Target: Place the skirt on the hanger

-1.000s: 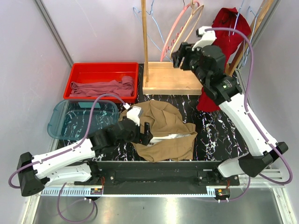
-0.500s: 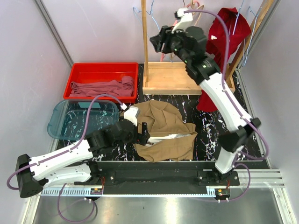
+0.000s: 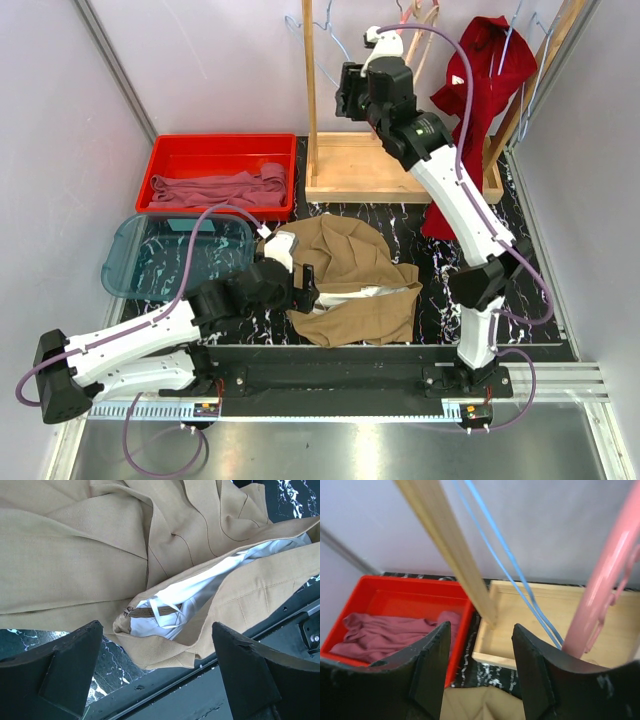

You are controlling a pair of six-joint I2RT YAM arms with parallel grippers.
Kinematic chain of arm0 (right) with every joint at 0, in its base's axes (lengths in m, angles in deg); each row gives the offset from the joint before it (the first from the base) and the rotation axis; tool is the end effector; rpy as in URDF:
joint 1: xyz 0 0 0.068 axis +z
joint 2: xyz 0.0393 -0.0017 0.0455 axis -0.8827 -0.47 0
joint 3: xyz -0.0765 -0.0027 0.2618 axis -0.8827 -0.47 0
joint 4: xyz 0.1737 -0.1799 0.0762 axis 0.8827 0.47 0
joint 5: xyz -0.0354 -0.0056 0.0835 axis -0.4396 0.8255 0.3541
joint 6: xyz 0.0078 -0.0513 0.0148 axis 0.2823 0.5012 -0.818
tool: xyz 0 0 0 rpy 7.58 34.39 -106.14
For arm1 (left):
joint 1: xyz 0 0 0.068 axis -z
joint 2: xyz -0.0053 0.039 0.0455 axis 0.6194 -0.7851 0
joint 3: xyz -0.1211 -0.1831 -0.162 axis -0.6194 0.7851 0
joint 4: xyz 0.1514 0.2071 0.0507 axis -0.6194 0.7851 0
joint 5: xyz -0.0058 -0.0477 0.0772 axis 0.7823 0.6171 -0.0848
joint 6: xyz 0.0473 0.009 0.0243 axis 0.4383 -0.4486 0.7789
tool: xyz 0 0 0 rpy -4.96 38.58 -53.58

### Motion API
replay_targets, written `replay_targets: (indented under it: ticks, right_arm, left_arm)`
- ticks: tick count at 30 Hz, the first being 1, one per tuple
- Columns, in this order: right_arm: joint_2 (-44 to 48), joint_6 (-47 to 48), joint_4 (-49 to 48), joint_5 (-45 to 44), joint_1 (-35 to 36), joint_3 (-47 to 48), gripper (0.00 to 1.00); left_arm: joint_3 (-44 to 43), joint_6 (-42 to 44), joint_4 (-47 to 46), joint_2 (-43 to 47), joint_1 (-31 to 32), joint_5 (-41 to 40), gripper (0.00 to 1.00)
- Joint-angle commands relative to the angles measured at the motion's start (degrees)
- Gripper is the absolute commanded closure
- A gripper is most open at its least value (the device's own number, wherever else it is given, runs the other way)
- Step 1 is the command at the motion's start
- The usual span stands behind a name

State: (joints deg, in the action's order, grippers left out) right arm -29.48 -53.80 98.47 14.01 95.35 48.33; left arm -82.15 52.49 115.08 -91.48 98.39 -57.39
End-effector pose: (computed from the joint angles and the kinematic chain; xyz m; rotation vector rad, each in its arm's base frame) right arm 0.3633 0.2284 0.4882 -0.1253 1.7545 0.3589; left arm 0.1092 -0.1667 0.2679 0.3006 2.2503 -0.5467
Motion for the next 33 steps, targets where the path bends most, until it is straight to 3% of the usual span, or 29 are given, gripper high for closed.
replay_targets:
  ticks: [1, 8, 17, 26, 33]
  right_arm:
    - [7.3, 1.61, 0.89, -13.92, 0.19, -3.79, 0.37]
    - [9.07, 6.53, 0.8, -16.66, -0.16, -7.14, 0.31]
    - [5.38, 11.28, -4.55, -5.59, -0.51, -6.44, 0.22]
    - [-5.69, 10.58, -6.32, 1.18, -0.78, 8.39, 0.21]
    - [-12.73, 10.58, -4.47, -0.84, -0.78, 16.32, 0.26]
  left_arm:
    - [-0.06, -0.03, -1.49, -0.42, 0.0, -2.02, 0.06]
    - [0.03, 0.06, -2.02, -1.74, -0.09, -1.41, 0.06]
    - [0.12, -0.11, -2.28, -2.19, -0.09, -1.14, 0.06]
    - [1.0, -0.73, -2.11, -1.66, -0.09, -1.32, 0.06]
    - [1.7, -1.08, -2.02, -1.74, -0.18, -1.49, 0.06]
